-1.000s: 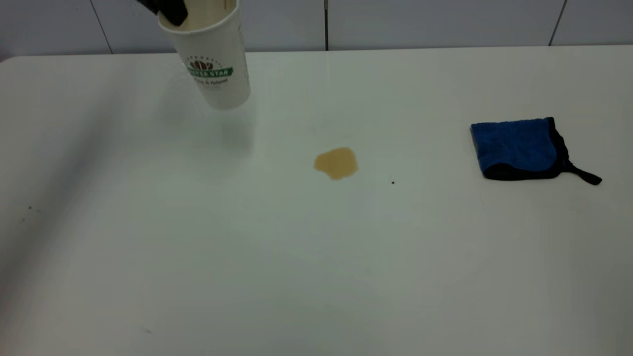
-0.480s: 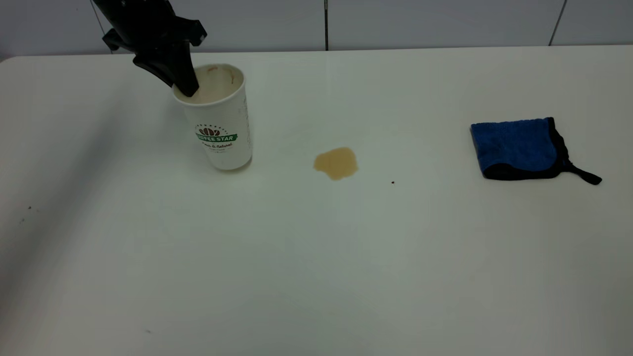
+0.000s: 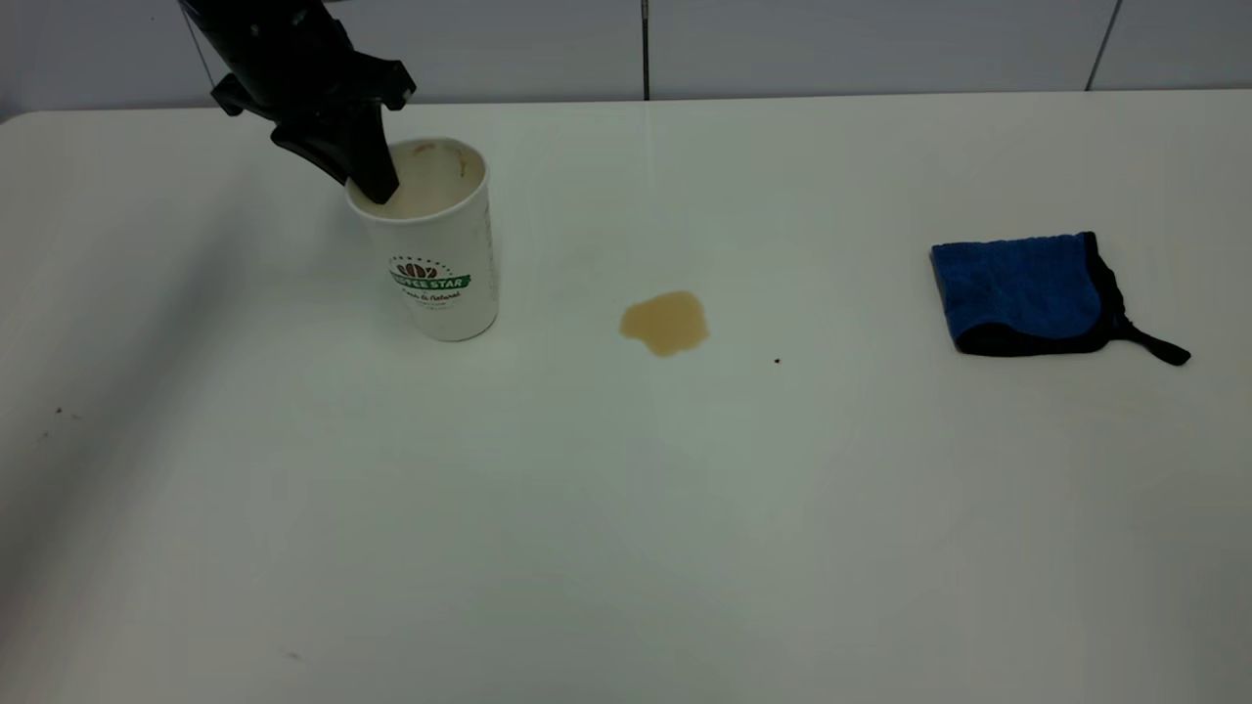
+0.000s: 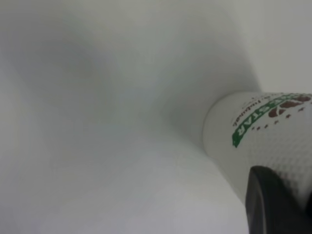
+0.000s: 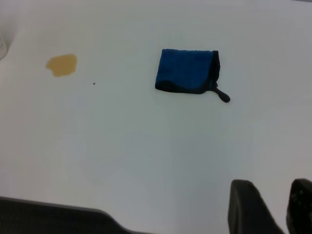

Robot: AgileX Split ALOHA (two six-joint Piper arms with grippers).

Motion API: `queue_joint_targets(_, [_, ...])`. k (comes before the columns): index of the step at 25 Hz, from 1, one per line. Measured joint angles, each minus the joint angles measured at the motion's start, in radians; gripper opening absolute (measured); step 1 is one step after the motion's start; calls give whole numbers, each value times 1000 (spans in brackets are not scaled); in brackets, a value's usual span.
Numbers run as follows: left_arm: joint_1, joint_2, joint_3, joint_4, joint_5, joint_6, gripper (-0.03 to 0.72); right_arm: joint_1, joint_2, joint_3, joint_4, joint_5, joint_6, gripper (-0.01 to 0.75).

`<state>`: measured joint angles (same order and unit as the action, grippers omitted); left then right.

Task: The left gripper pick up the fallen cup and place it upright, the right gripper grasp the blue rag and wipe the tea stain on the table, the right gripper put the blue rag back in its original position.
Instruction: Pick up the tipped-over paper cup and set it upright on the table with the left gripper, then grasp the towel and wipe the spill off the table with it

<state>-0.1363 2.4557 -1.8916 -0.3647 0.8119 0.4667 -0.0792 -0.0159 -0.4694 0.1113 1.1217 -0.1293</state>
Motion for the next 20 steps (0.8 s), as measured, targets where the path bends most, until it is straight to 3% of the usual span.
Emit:
queue_joint_targets(3, [0,0,0,0,-6,0,80,0,0,0,0,0,0,238])
queue_joint_targets(6, [0,0,0,0,-7,0,170,0,0,0,0,0,0,238])
queue_joint_targets(11, [0,-13,0,-4,-1,0,395,0,0,0,0,0,0,238])
queue_joint_targets(15, [0,-85,0,1,22,-16,529,0,0,0,0,0,0,238])
queue_joint_targets(20, [10,-268,0,19,82,-91,582,0,0,0,0,0,0,238])
